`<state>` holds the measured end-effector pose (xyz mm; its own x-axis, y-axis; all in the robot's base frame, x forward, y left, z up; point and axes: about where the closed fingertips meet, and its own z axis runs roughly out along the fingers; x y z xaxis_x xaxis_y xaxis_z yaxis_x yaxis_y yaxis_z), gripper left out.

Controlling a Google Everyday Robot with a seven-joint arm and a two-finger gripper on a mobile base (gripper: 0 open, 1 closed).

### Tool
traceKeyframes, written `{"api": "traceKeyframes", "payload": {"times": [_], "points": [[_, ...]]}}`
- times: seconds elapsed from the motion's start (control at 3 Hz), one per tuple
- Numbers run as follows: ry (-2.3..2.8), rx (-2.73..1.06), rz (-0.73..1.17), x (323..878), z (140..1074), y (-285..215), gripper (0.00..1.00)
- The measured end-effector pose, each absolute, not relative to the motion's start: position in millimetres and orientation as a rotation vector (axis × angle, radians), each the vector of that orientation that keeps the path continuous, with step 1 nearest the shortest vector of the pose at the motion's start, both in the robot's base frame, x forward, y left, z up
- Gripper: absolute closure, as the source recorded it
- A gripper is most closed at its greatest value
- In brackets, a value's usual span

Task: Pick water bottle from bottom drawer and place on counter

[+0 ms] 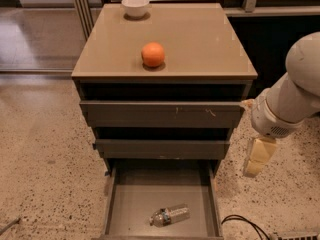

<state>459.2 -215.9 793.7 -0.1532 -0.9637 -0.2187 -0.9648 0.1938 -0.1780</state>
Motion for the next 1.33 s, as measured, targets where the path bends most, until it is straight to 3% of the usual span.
{"api": "traceKeyframes", "payload": {"times": [0.67, 1.33], "points": [[2.251, -1.708, 0.112, 448.2, 765.1, -226.7, 0.00], [2.206, -1.594, 0.249, 445.6, 710.7, -189.3, 0.00]]}}
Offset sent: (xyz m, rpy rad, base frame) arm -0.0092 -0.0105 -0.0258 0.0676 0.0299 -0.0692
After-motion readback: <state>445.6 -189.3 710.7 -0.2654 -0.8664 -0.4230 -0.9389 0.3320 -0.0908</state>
